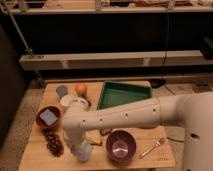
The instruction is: Wipe purple bowl with towel
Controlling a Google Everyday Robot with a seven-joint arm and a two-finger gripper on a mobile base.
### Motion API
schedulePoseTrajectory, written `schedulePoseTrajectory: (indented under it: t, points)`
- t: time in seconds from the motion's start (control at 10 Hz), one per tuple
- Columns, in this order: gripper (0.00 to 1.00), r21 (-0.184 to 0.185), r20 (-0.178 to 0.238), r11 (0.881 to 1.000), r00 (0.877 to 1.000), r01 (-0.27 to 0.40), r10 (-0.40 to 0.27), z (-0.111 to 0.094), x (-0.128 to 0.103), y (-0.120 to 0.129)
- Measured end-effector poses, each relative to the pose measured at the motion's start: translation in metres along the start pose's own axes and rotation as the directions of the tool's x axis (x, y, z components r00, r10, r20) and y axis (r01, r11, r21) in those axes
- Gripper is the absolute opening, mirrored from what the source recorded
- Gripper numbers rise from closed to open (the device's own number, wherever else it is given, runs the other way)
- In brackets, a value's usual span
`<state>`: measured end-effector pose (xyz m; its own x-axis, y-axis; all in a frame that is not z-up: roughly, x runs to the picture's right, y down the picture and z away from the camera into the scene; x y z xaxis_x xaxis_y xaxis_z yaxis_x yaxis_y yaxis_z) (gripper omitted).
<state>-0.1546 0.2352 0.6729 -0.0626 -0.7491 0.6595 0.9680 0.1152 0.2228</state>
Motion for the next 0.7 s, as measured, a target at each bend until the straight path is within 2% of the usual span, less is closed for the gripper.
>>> schedulePoseTrajectory:
  t: [0.2, 0.4, 0.5, 0.7]
  points:
    - [0.14, 0.043, -0.023, 0.999, 1.000, -0.014, 0.015, -0.047, 0.017, 0.005]
    - [0.14, 0.079, -0.033, 0.995, 0.997, -0.060, 0.063, -0.096, 0.040, 0.031]
    - [0.14, 0.088, -0.032, 0.993, 0.996, -0.082, 0.085, -0.109, 0.044, 0.042]
    - [0.14, 0.104, -0.027, 0.985, 0.990, -0.135, 0.138, -0.121, 0.049, 0.061]
